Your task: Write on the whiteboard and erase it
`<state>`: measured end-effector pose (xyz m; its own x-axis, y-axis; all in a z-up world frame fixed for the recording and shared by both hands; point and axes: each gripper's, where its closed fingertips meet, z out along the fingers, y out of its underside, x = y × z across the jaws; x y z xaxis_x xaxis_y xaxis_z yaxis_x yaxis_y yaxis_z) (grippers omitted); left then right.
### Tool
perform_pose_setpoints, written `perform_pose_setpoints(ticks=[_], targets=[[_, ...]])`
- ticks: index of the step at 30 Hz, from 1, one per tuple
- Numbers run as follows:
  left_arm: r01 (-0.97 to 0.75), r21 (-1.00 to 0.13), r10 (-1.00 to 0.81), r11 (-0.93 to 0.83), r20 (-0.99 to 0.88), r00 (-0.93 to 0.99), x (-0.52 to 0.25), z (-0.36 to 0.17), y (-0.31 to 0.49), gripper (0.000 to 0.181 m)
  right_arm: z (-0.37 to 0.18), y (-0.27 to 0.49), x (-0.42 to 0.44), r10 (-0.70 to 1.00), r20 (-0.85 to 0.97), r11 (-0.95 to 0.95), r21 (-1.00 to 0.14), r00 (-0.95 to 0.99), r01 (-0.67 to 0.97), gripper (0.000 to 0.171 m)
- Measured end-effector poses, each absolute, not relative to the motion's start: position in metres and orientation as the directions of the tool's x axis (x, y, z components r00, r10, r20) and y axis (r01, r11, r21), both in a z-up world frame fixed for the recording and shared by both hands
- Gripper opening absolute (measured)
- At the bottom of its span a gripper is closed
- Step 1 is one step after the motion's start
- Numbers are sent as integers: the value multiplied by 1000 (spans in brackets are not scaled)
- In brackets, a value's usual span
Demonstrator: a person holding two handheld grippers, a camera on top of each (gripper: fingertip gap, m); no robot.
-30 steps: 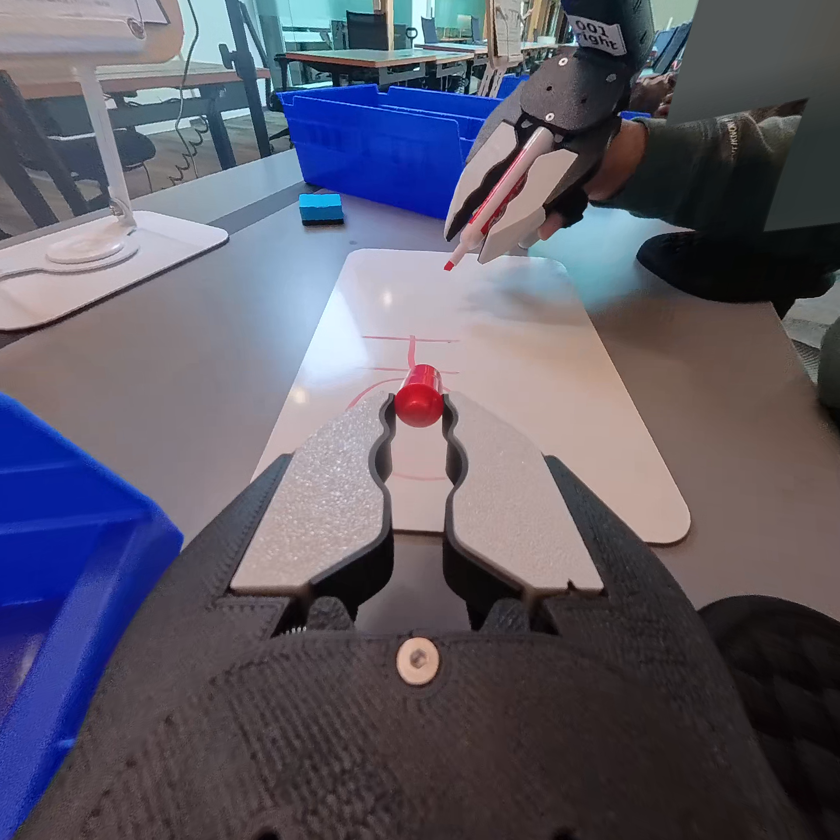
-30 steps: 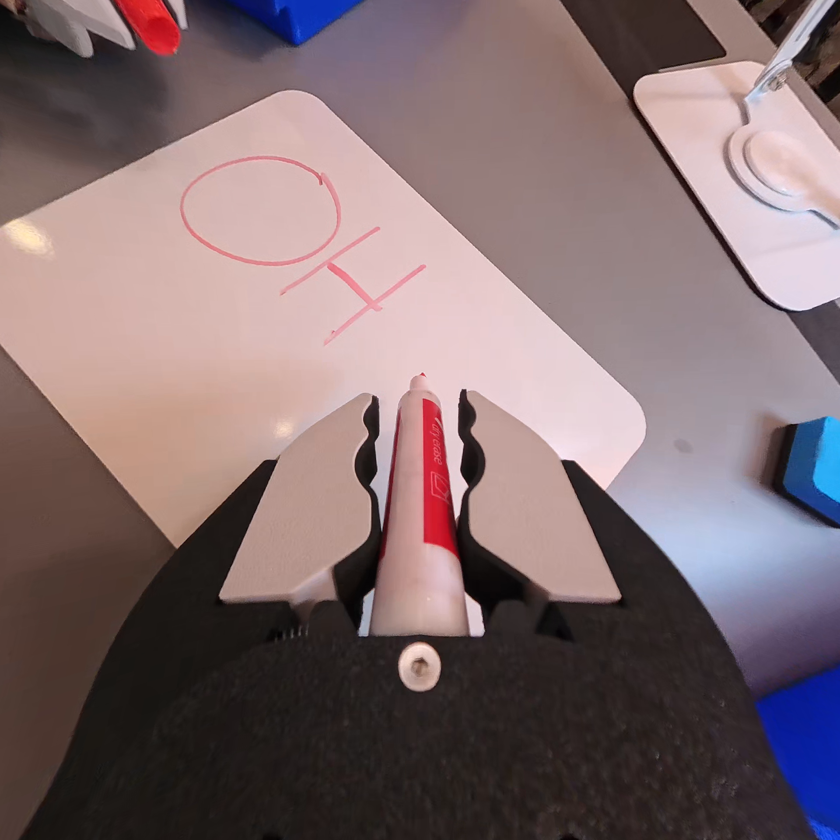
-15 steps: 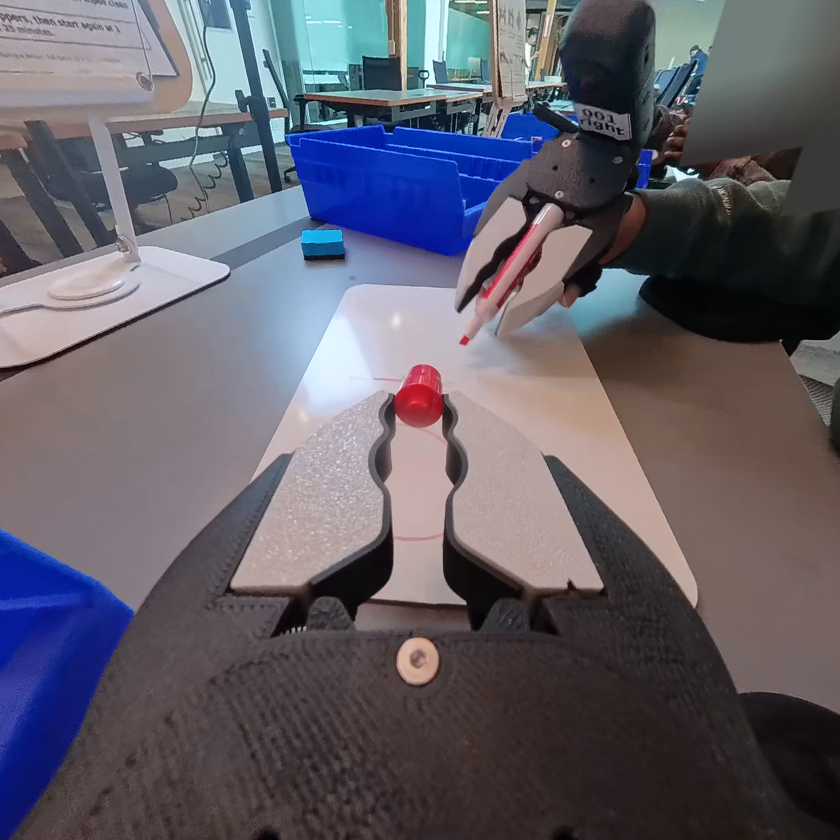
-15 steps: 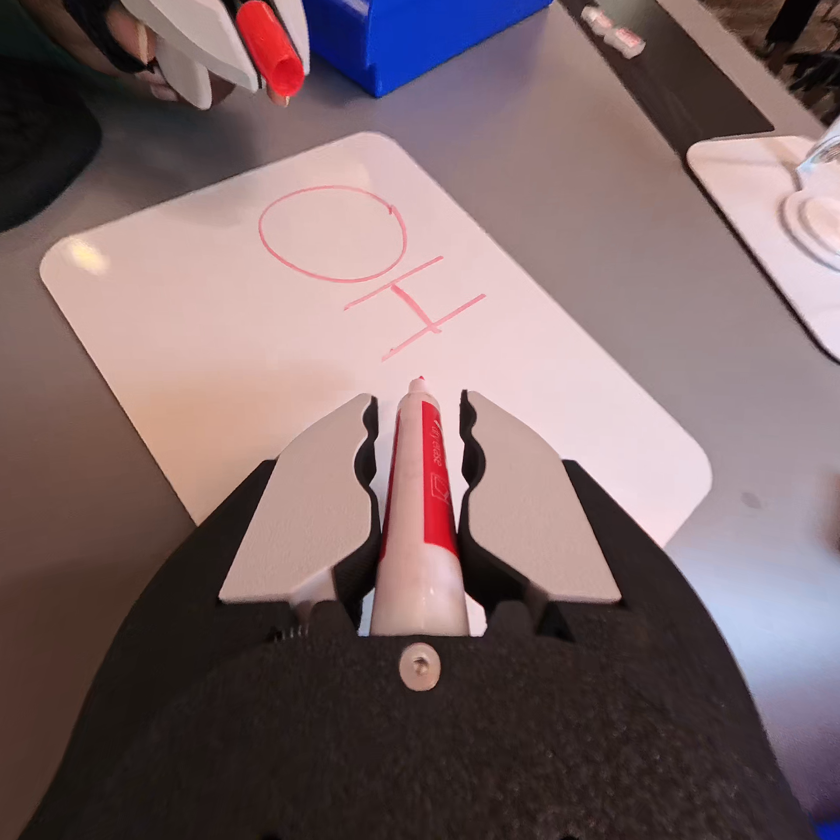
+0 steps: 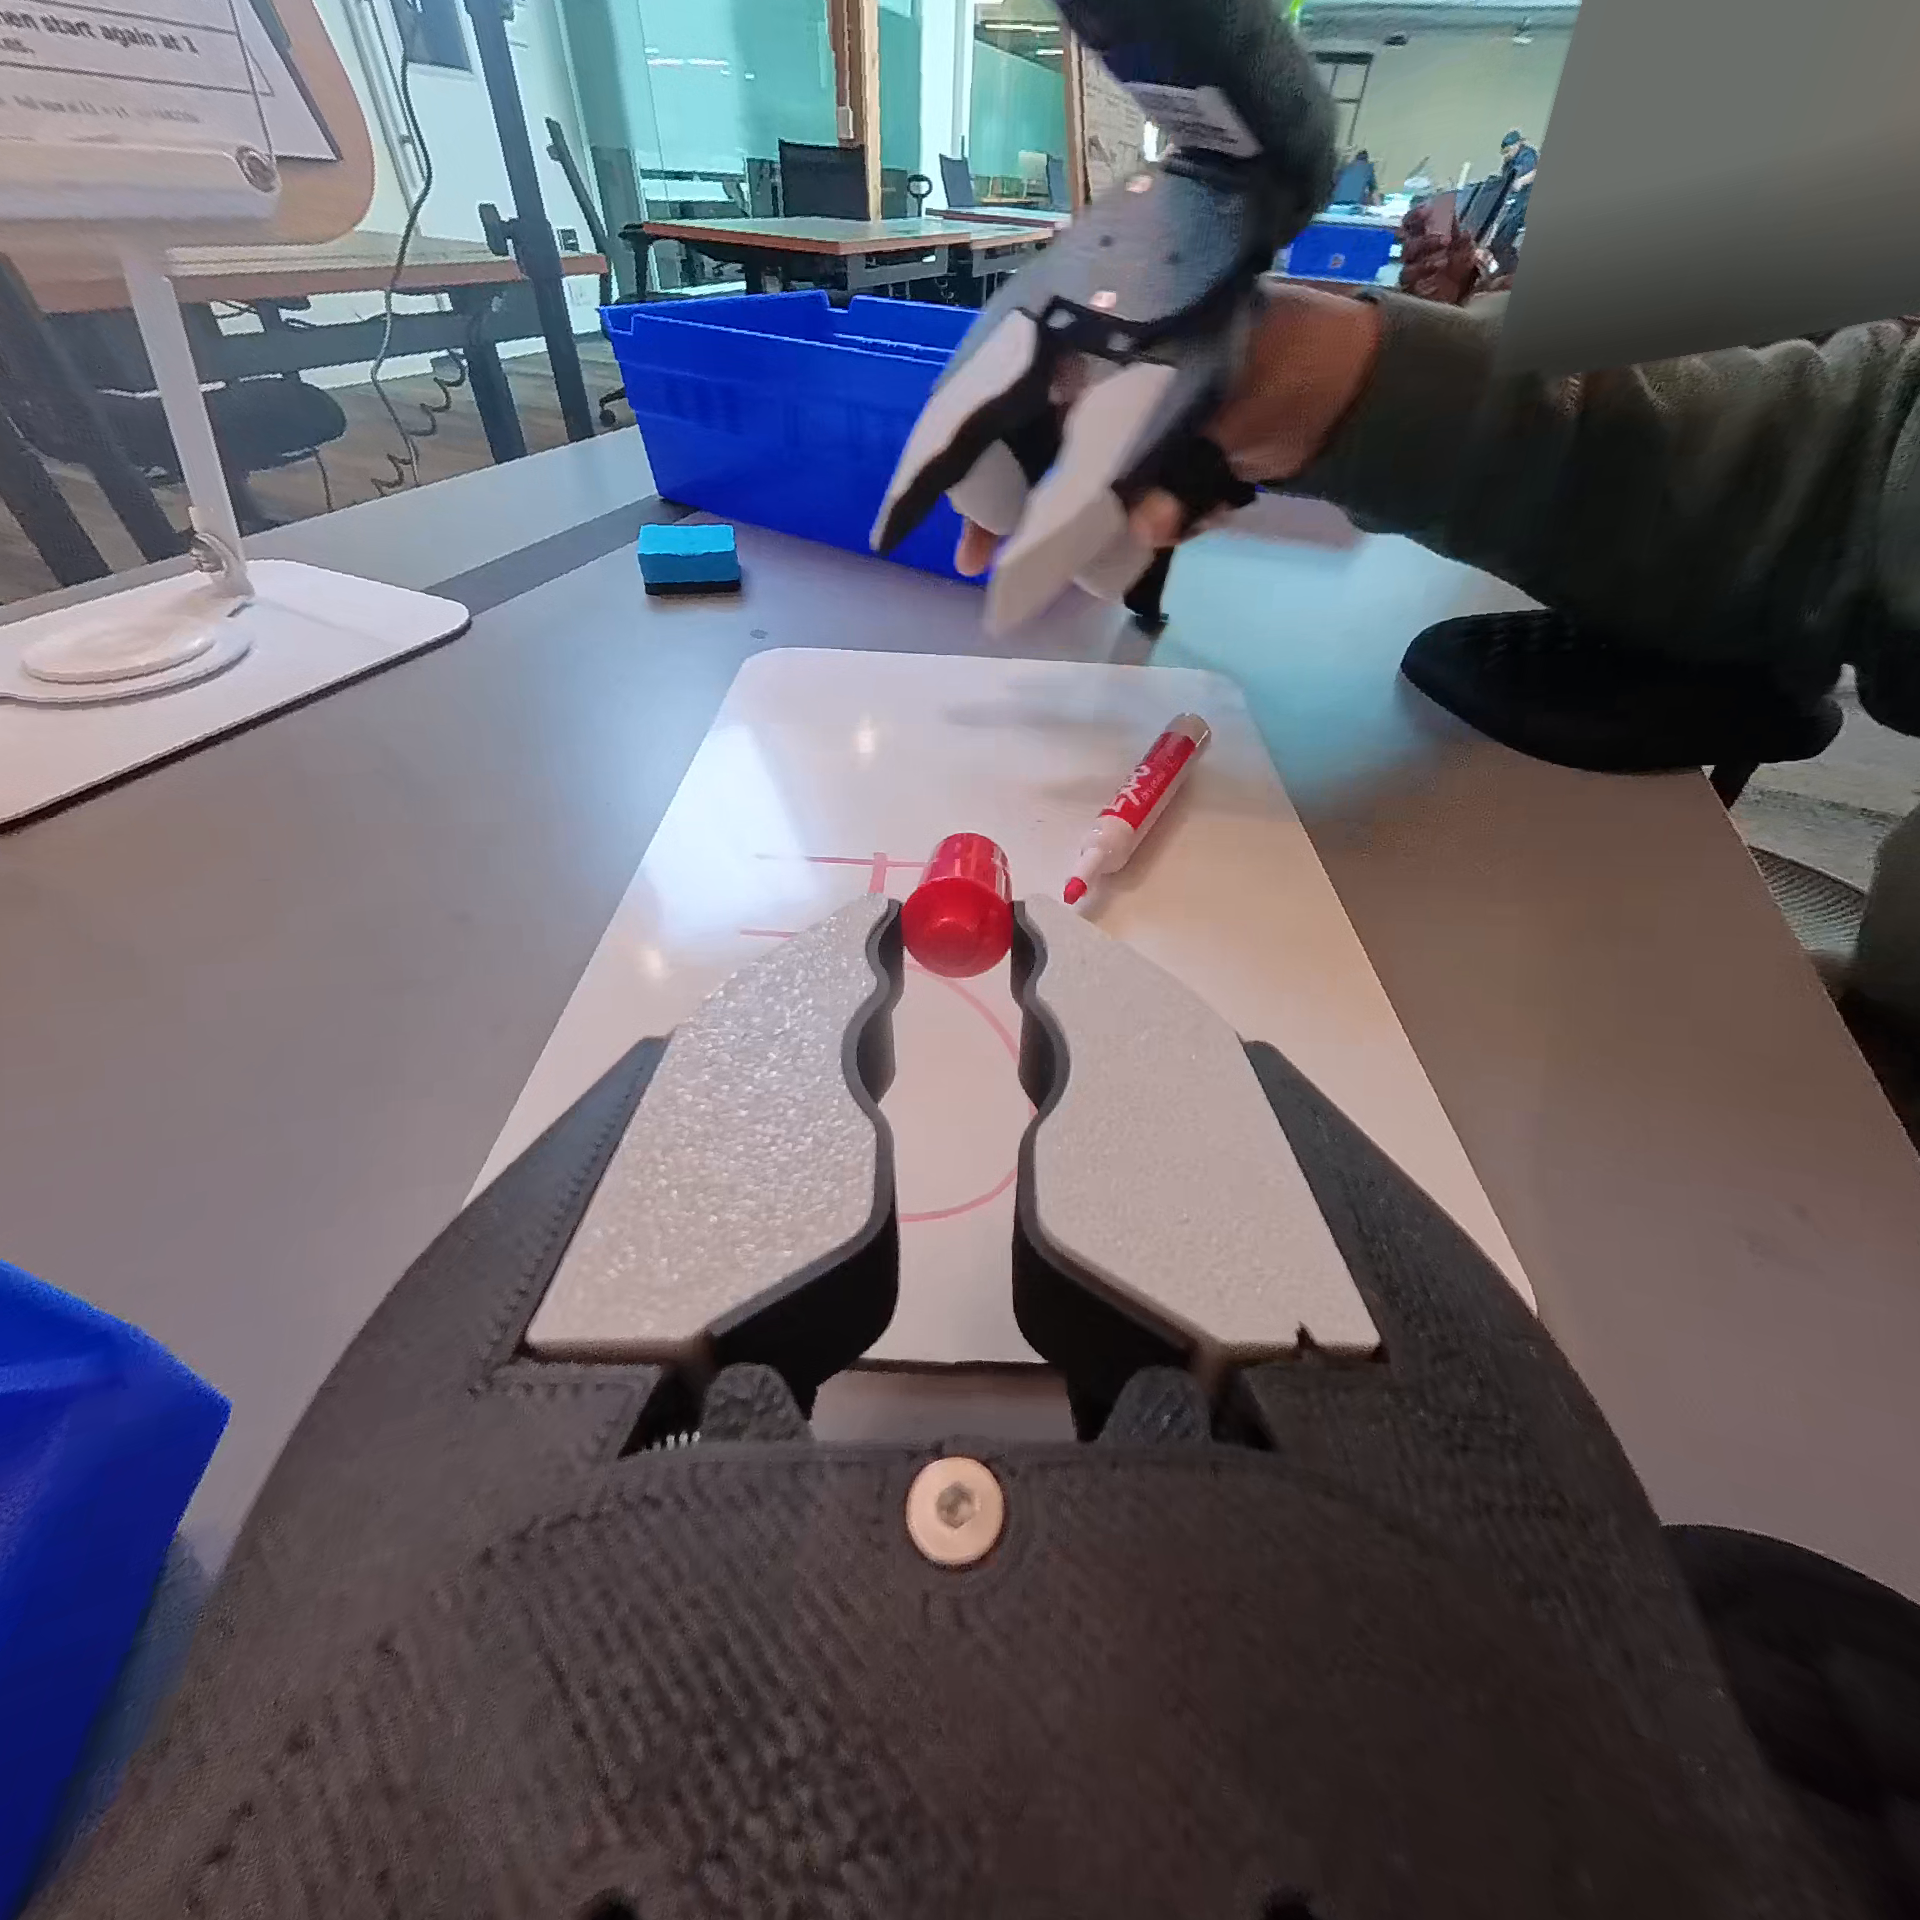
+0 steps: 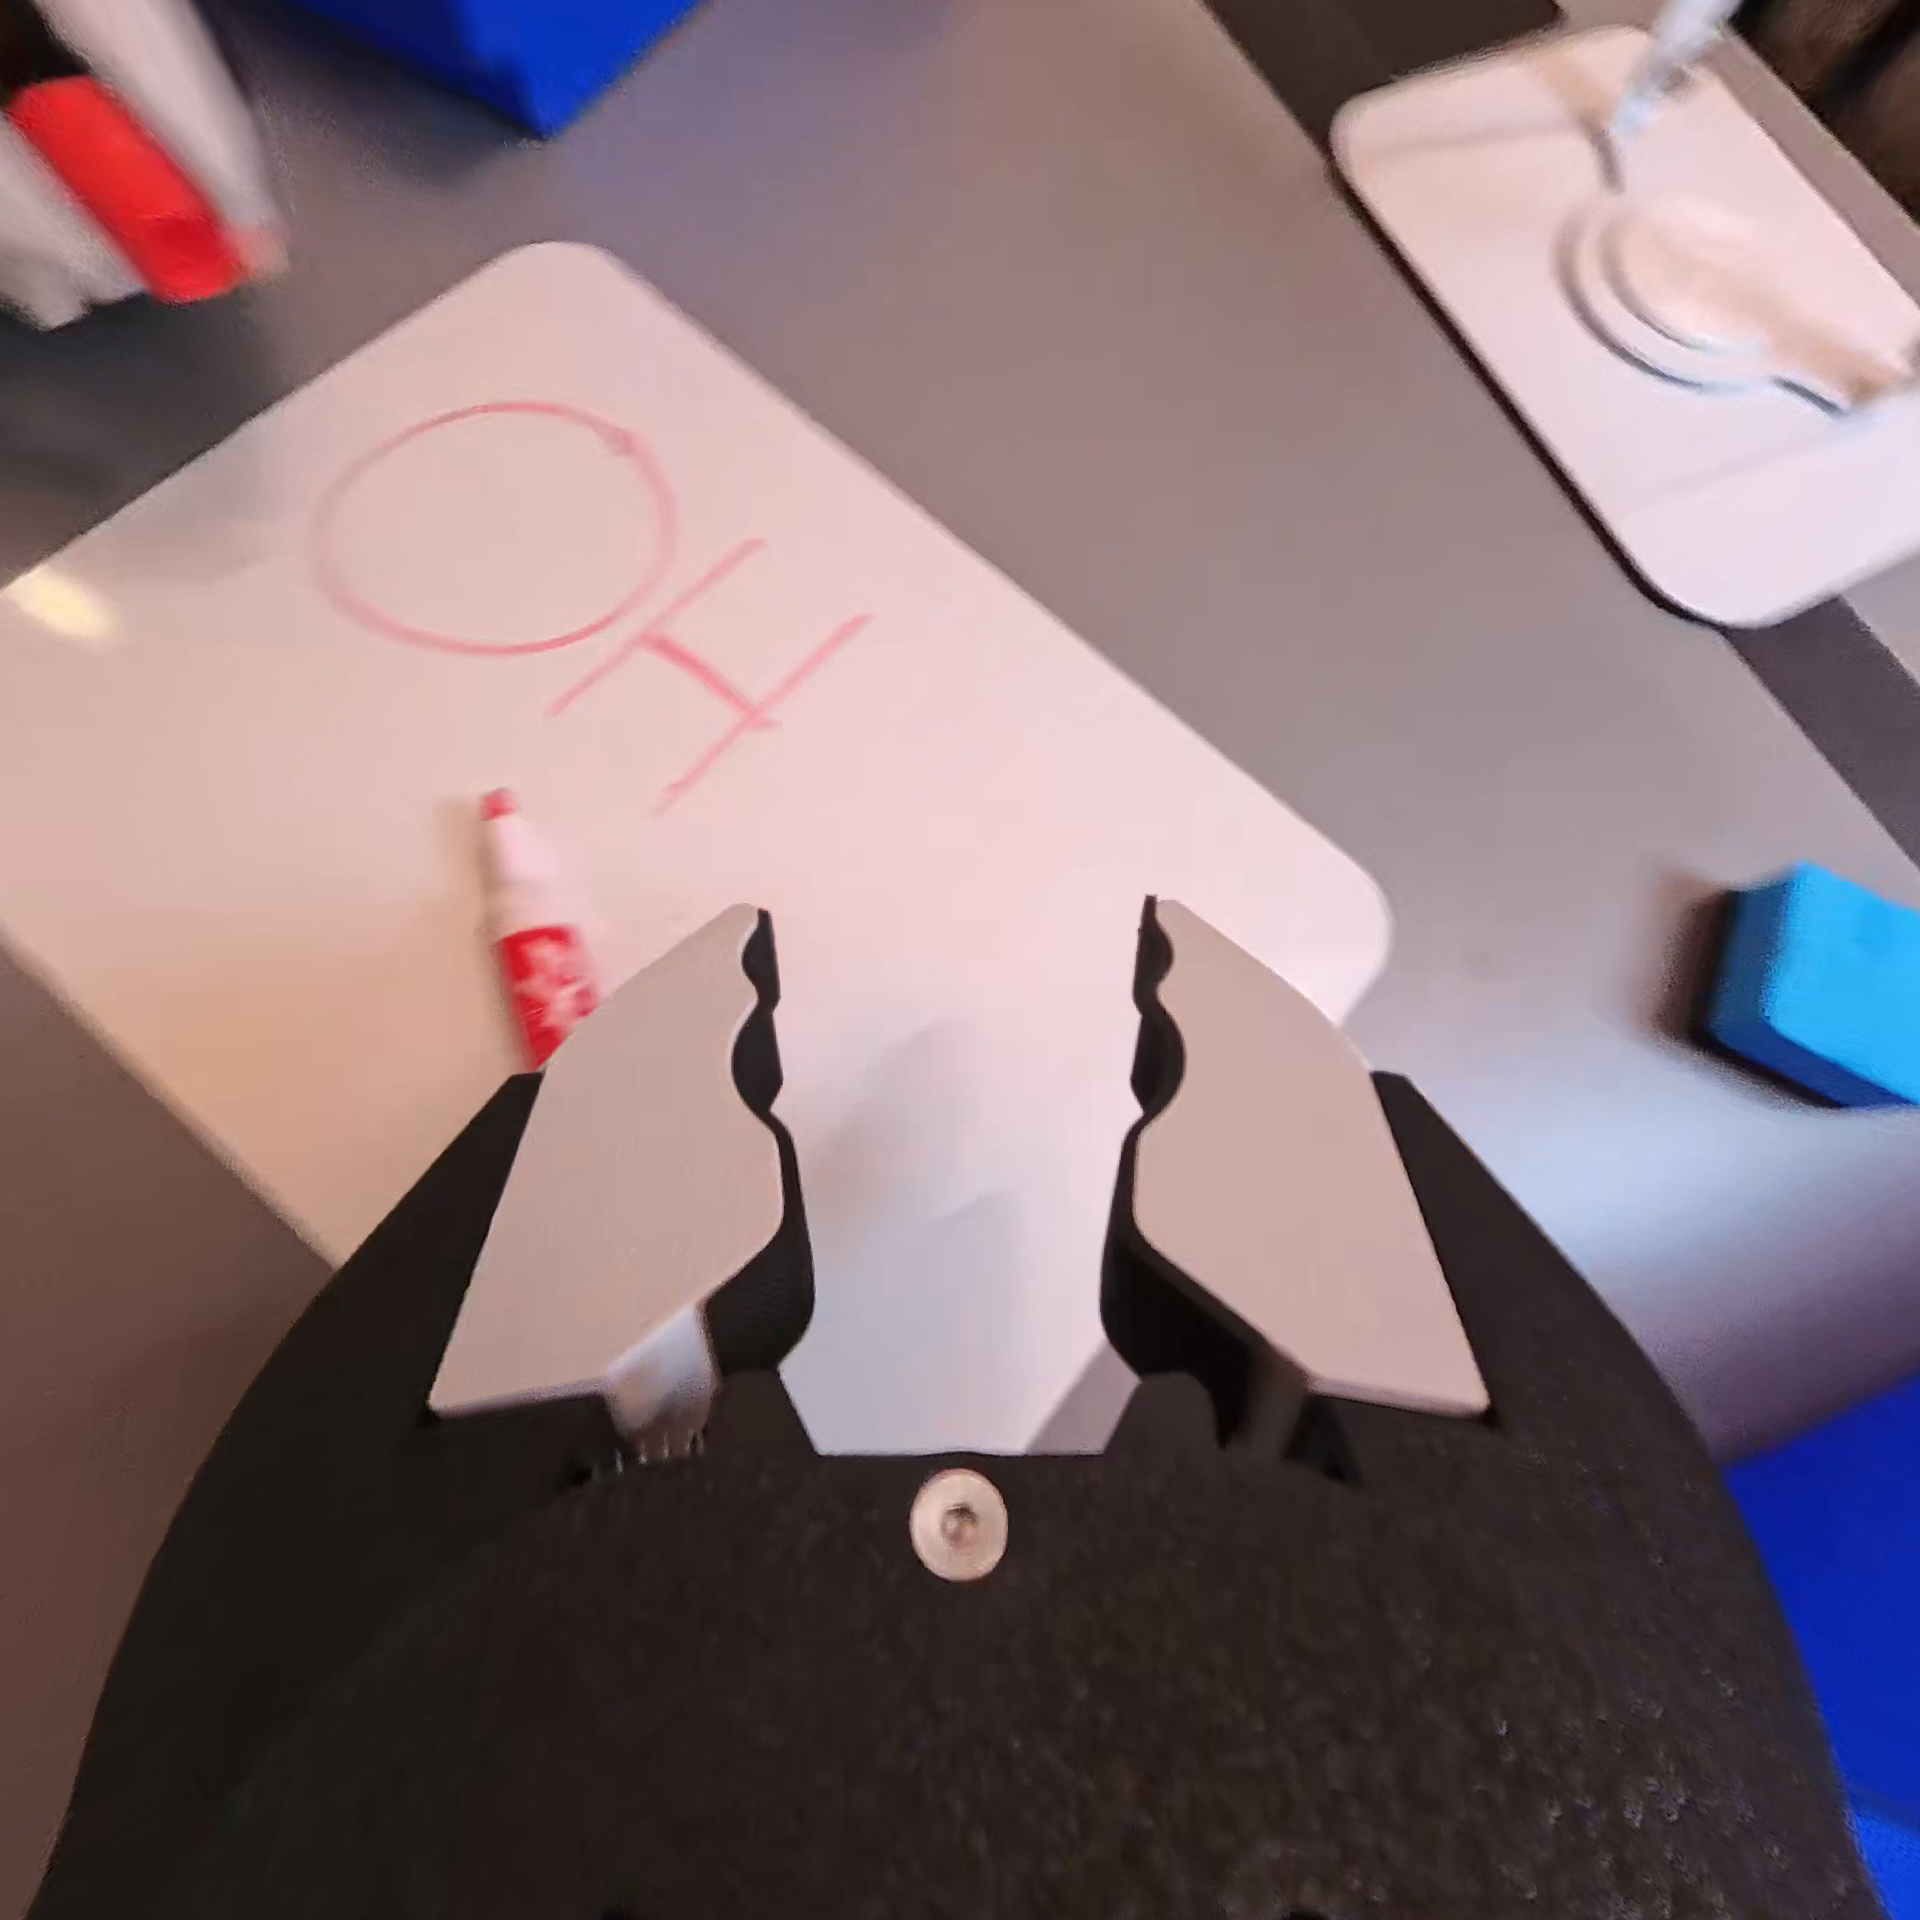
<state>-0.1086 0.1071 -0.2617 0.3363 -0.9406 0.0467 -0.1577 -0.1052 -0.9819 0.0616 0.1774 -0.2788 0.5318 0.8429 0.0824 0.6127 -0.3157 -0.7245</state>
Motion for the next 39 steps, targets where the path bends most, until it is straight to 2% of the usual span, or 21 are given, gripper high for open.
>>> perform_pose_setpoints(ticks=[4,6,10,12,14,15,18,21,25,31,34,36,39], targets=[[-163,-982,-948,-94,38,316,-108,-262,103,19,-279,262,101,630,108,-507,-693,769,512,70],[-170,-982,-950,-85,28,310,-109,-262,100,19,-287,304,127,499,122,-598,-668,858,443,77],[-175,-982,-950,-69,11,312,-114,-261,97,19,-310,356,169,310,136,-725,-606,941,327,83],[-165,-984,-950,-73,18,312,-116,-259,98,19,-320,368,182,271,159,-756,-575,949,312,83],[-159,-984,-952,-82,30,305,-117,-259,98,19,-332,368,182,293,111,-786,-538,950,305,73],[-158,-984,-953,-88,37,300,-117,-260,98,19,-333,368,178,316,85,-779,-545,945,309,57],[-161,-982,-955,-104,53,291,-118,-262,99,19,-323,358,146,466,26,-700,-600,884,387,55],[-182,-977,-957,-108,53,285,-118,-265,99,19,-306,308,71,724,-35,-541,-650,689,534,55],[-281,-957,-974,-67,1,228,-114,-275,89,19,-309,224,-7,935,45,-261,-581,351,771,55],[-515,-855,-983,65,-142,113,-109,-309,69,19,-332,169,-45,990,72,-79,-436,123,896,54],[-583,-804,-976,115,-199,83,-111,-321,68,20,-333,136,-35,998,63,37,-308,-18,951,54],[-592,-796,-976,127,-207,69,-111,-323,67,19,-333,139,-23,998,64,33,-236,-18,971,54],[-597,-791,-975,133,-214,66,-111,-323,67,19,-333,170,-19,996,45,-63,-231,75,971,55]])
